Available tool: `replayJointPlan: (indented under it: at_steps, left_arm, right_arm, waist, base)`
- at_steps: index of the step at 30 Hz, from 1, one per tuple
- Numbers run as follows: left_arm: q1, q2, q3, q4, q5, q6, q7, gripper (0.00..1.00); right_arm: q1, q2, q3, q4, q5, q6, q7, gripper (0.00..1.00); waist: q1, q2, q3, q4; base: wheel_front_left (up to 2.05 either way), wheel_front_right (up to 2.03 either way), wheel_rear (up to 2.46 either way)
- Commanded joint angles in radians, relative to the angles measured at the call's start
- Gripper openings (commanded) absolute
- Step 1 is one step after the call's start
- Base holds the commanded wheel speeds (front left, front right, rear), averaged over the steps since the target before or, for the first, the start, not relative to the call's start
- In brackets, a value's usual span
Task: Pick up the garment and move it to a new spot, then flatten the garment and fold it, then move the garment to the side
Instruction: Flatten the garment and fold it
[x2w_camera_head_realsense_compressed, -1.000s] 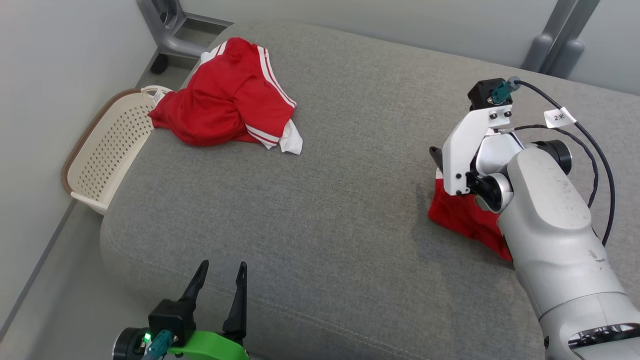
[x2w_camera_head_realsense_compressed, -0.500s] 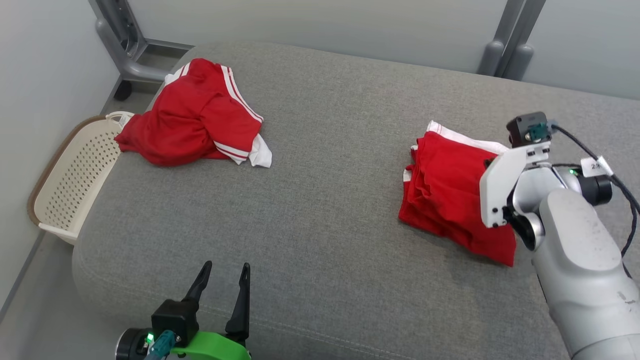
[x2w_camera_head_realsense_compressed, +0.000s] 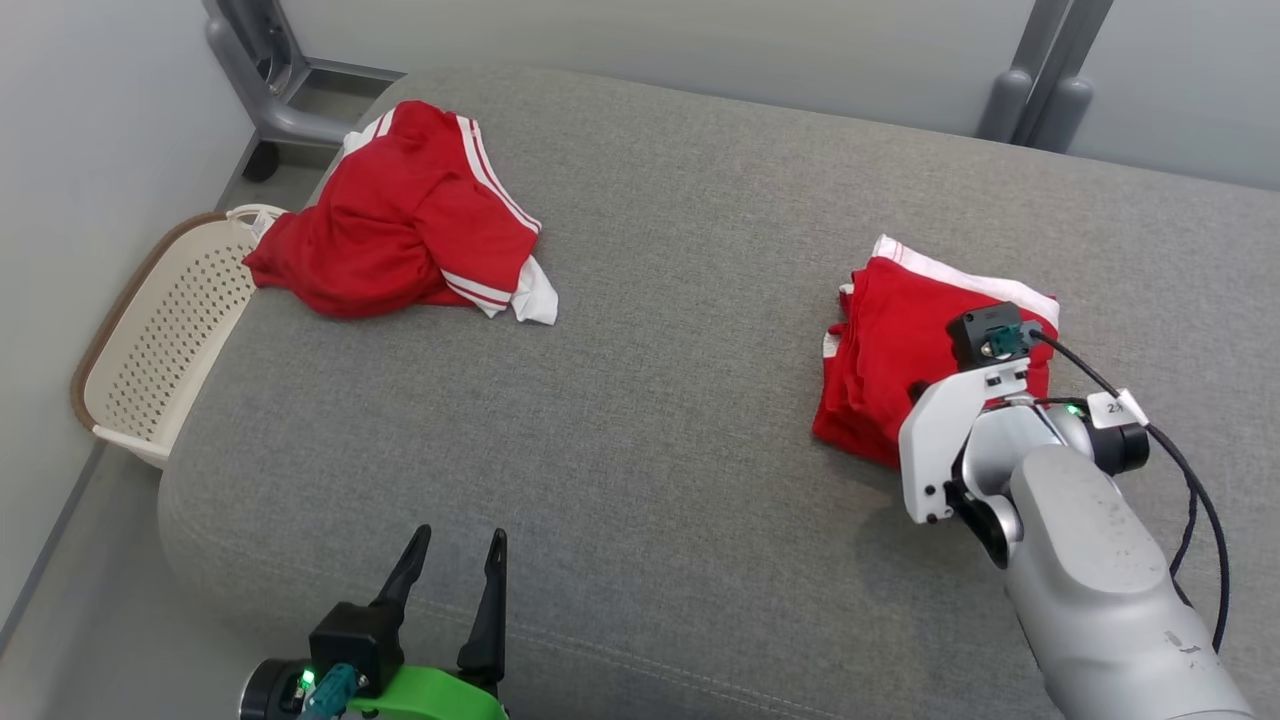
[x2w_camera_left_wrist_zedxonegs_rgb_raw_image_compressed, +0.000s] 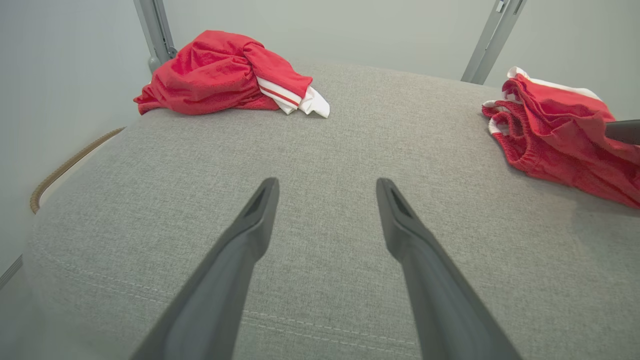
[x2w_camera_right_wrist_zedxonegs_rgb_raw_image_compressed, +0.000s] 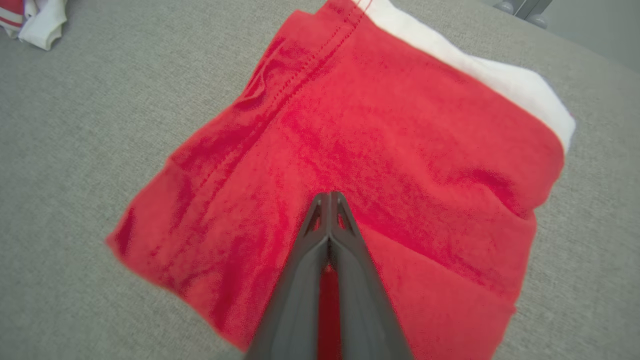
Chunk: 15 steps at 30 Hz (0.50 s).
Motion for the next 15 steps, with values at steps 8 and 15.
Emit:
replayJointPlan:
  at_steps: [8, 15]
  left_arm:
    - [-0.012, 0.003, -0.009, 0.017, -0.013, -0.004, -0.011, 1.0]
    - [-0.007, 0.004, -0.017, 0.021, -0.014, 0.002, -0.012, 1.0]
  right_arm:
    - [-0.005, 0.02, 0.063, 0.082, 0.016, -0.001, -0.038, 0.0]
    - [-0.02, 0.024, 0.144, 0.131, 0.079, -0.001, -0.059, 0.0]
  waist:
    - [0.0, 0.0, 0.003, 0.045]
    - [0.0, 0.0, 0.0, 0.068]
  base:
    - [0.0, 0.0, 0.0]
    - [0.0, 0.0, 0.0]
